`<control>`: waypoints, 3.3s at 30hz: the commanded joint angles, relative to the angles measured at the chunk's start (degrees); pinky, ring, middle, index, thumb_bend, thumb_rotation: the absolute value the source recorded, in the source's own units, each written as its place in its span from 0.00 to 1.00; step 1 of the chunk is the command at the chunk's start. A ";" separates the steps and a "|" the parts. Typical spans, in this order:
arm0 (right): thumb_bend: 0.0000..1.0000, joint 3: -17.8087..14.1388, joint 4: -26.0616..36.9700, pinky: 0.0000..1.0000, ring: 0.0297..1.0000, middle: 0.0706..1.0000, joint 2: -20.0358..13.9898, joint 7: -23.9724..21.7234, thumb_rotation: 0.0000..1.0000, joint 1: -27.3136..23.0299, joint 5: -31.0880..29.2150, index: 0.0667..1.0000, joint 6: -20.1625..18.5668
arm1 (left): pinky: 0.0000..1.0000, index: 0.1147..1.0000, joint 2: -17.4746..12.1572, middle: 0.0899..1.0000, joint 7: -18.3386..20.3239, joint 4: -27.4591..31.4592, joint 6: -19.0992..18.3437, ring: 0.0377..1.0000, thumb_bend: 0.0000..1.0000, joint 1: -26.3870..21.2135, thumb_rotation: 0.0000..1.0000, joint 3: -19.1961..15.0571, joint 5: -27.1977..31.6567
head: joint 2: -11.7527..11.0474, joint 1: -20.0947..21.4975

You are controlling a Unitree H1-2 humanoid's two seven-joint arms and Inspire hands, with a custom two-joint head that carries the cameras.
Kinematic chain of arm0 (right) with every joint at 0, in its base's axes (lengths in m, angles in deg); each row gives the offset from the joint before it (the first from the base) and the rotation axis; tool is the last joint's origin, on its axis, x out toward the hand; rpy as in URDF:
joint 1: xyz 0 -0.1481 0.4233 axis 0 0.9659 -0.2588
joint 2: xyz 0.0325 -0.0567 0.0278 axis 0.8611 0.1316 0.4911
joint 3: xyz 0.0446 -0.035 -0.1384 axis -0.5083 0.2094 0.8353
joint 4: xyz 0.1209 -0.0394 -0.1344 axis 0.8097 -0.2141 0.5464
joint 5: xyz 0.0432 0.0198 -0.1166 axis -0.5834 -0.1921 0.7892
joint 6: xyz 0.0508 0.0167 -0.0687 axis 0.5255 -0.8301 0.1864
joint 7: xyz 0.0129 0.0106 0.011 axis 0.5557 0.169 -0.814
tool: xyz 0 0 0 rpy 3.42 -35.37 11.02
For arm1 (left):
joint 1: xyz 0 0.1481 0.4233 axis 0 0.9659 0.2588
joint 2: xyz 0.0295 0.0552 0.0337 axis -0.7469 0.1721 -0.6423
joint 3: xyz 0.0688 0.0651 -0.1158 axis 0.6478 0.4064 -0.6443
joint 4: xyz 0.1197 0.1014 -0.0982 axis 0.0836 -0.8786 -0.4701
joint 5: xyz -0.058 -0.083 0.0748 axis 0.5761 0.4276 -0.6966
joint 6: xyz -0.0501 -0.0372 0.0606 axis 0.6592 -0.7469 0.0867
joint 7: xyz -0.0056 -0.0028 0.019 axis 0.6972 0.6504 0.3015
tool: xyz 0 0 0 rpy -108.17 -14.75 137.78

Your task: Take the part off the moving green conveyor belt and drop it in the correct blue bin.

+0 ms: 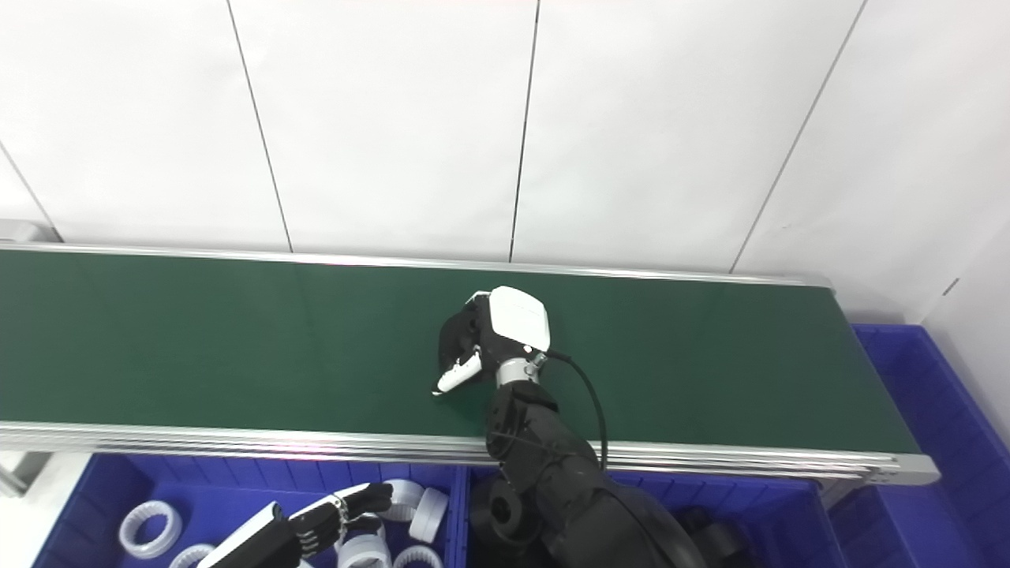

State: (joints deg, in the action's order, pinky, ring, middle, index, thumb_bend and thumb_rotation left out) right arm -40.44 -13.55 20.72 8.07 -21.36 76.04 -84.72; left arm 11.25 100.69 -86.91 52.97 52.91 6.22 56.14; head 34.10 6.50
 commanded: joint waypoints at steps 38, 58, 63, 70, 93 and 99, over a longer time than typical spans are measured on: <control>0.50 -9.31 79.50 0.40 0.47 0.43 -17.08 -22.55 0.00 37.09 9.32 0.45 -13.16 | 0.92 0.93 5.92 0.95 3.66 -7.39 1.97 0.94 0.44 -9.30 0.73 -1.95 -2.19 | 7.55 11.25; 0.50 -11.91 88.94 0.36 0.41 0.48 -15.63 -23.56 0.00 54.54 14.01 0.49 -12.13 | 0.94 0.94 4.20 0.96 5.05 -7.17 1.68 0.96 0.46 -11.17 0.73 -1.20 1.76 | 10.65 13.69; 0.50 -11.71 87.74 0.35 0.42 0.49 -16.32 -22.85 0.00 56.07 14.44 0.50 -10.78 | 0.93 0.94 3.70 0.96 4.61 -6.71 1.43 0.96 0.48 -11.05 0.74 -0.93 1.89 | 10.92 13.87; 0.50 -11.68 85.63 0.38 0.48 0.43 -17.07 -21.21 0.00 58.87 14.63 0.45 -10.05 | 0.94 0.94 3.16 0.97 4.31 -6.15 1.01 0.96 0.47 -11.14 0.73 -0.34 2.32 | 11.45 13.55; 0.78 -9.08 87.35 0.90 0.94 0.95 -18.74 -27.09 0.58 61.11 15.42 0.89 -10.90 | 0.94 0.94 2.52 0.96 4.09 -5.76 1.00 0.96 0.47 -10.83 0.72 -0.20 2.60 | 11.01 12.14; 0.72 -9.05 88.15 0.93 0.95 0.95 -18.80 -27.01 0.63 61.36 14.10 0.92 -9.13 | 0.93 0.93 2.47 0.96 3.91 -5.49 0.95 0.95 0.46 -10.57 0.72 -0.10 2.37 | 11.17 12.06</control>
State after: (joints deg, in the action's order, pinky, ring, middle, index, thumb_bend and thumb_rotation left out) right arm -49.44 72.30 2.00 -20.01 40.19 91.03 -97.39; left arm 14.21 104.99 -93.77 52.74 42.77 6.14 57.64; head 45.26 18.63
